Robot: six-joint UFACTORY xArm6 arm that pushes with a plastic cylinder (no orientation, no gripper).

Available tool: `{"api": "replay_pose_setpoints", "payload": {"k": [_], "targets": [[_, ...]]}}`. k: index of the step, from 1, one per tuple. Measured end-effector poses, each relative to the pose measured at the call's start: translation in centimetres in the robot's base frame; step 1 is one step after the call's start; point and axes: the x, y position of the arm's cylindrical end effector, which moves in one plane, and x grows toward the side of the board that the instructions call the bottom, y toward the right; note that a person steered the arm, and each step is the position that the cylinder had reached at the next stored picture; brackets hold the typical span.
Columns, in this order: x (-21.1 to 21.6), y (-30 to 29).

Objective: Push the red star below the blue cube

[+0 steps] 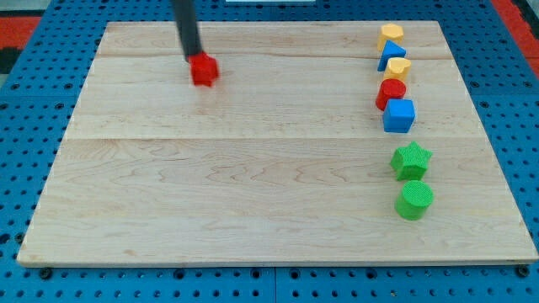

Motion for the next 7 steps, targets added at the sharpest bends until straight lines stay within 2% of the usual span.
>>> {"api": "replay_pose_setpoints", "payload": {"k": [1,2,3,4,5,6,7], "targets": [[8.8,5.0],[14.7,10.8],[13.8,3.0],[20.9,3.5],[22.7,6.9],[21.1,7.2],[19.8,12.9]]}}
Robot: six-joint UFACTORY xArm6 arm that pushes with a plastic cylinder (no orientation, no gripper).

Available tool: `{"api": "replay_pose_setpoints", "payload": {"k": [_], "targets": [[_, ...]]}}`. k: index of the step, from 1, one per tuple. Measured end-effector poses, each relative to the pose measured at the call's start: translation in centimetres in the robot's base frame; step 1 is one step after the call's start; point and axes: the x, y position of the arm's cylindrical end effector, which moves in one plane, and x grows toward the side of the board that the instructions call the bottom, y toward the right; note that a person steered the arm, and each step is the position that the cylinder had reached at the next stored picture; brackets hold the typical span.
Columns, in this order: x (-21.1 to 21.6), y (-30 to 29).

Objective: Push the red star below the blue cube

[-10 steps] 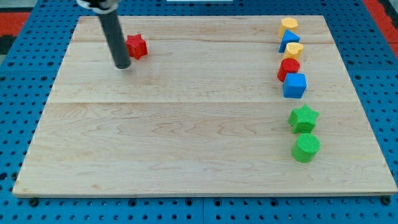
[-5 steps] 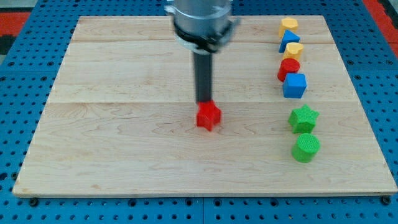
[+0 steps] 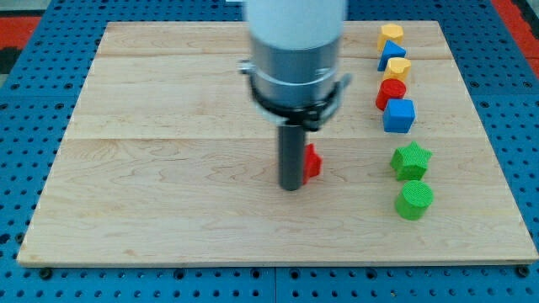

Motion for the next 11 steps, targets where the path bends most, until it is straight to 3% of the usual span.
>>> {"api": "replay_pose_setpoints", "payload": {"k": [1,3,5,6,7,8,9,10,11], "targets": [[-2.6,5.1],[-2.5,-3.3],[-6.7,2.0],[-6.8,0.1],[-6.8,2.7],[-7.9,0.6],[-9.5,2.1],[-7.7,8.0],[-7.2,7.8]]}}
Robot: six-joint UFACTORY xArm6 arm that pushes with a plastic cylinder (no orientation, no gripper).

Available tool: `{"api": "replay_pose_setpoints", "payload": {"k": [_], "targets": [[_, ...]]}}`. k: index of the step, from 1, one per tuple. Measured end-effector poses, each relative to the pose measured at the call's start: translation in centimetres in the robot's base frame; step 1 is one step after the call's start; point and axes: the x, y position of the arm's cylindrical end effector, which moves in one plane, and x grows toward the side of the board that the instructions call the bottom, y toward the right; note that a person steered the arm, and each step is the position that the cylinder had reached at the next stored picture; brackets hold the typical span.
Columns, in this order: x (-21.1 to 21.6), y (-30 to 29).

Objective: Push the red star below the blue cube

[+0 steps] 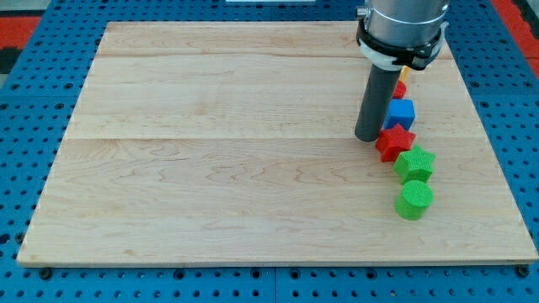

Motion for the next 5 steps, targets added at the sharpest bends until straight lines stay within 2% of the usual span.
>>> {"api": "replay_pose_setpoints", "payload": {"k": [1,2,4,5], "targets": [[2.7,-4.0],[3.9,-0.4],[1.6,2.0],[2.7,-0.5]]}}
